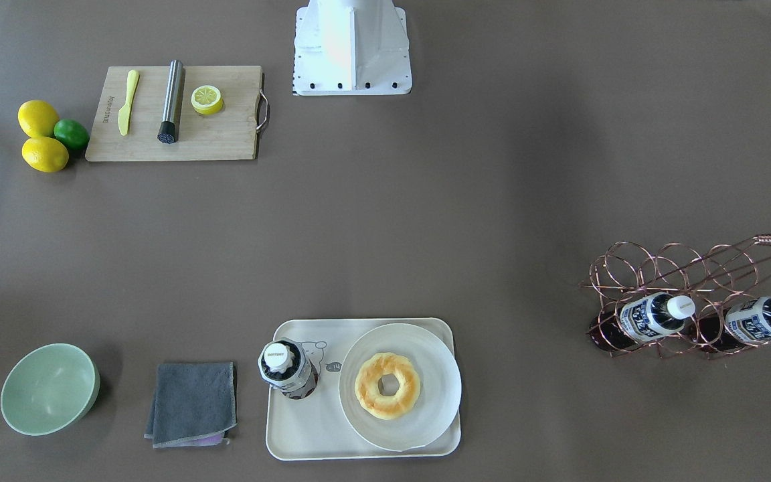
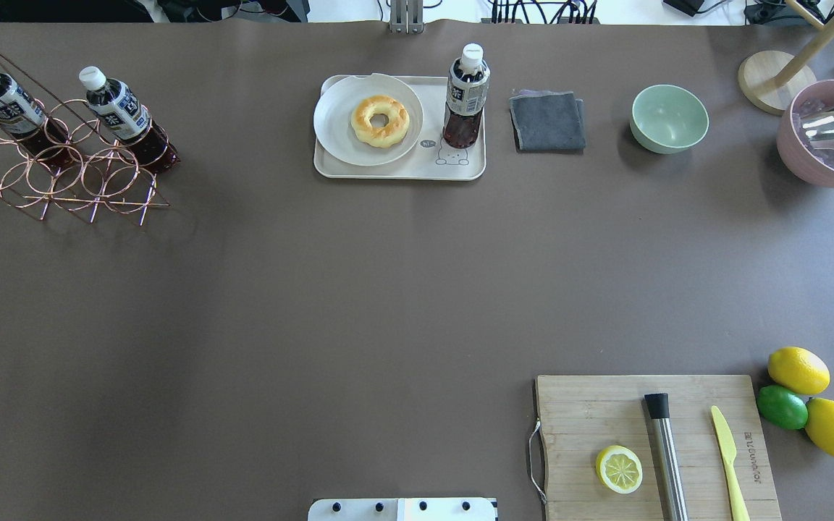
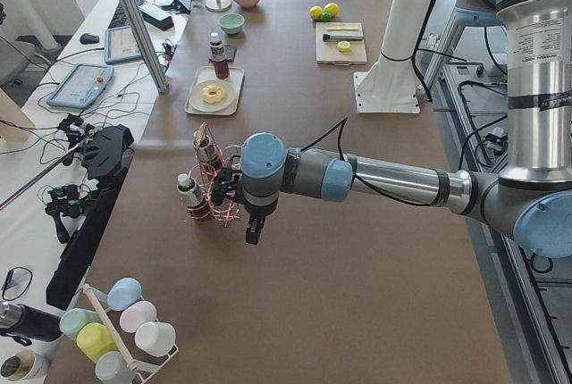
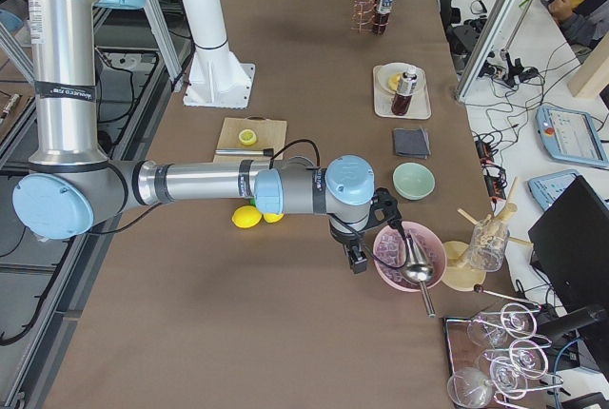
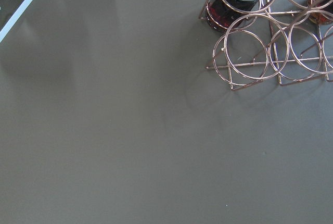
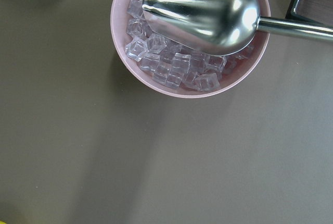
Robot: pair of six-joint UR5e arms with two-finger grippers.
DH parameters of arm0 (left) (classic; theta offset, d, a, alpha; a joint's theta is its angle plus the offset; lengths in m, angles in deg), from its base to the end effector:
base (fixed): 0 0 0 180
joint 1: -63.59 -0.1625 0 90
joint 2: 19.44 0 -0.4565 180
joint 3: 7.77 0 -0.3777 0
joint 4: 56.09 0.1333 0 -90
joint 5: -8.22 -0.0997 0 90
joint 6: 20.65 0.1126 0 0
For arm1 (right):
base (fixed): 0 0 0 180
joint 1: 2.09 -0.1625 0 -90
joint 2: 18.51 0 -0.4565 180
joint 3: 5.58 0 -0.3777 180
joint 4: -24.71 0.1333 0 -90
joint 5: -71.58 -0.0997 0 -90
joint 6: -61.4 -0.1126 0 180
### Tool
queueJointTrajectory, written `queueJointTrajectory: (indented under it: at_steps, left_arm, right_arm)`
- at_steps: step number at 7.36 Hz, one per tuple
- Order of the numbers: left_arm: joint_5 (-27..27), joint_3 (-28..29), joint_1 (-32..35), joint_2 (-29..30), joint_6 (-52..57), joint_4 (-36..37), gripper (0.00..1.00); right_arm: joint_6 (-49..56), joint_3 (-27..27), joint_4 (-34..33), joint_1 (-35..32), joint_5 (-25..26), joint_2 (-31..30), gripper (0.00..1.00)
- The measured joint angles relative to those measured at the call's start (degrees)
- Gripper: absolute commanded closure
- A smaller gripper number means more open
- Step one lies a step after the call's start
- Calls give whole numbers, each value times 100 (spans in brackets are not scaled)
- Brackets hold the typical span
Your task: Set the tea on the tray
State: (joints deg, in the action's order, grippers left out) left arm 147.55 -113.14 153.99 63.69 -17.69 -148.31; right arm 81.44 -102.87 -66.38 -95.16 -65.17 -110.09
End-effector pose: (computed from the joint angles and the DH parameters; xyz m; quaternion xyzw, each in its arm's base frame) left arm -0.0509 -0.4302 0.6135 0.0970 0.4128 0.0592 0.9037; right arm 0.0763 -0.4654 0.6501 0.1157 -0.3810 -0.1511 0.9048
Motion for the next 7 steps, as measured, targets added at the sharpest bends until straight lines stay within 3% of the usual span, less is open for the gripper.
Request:
queueJointTrajectory:
  at_steps: [3,7]
  left_arm:
    - [-75,239,-13,-16,-23,-478,3]
    - [-77,183,0,-30,-275,-580,3]
  right_arm:
    - [-8,0,-5,-1,-29,-2,0]
    - [-8,-1,-5,-24,-79,-13,0]
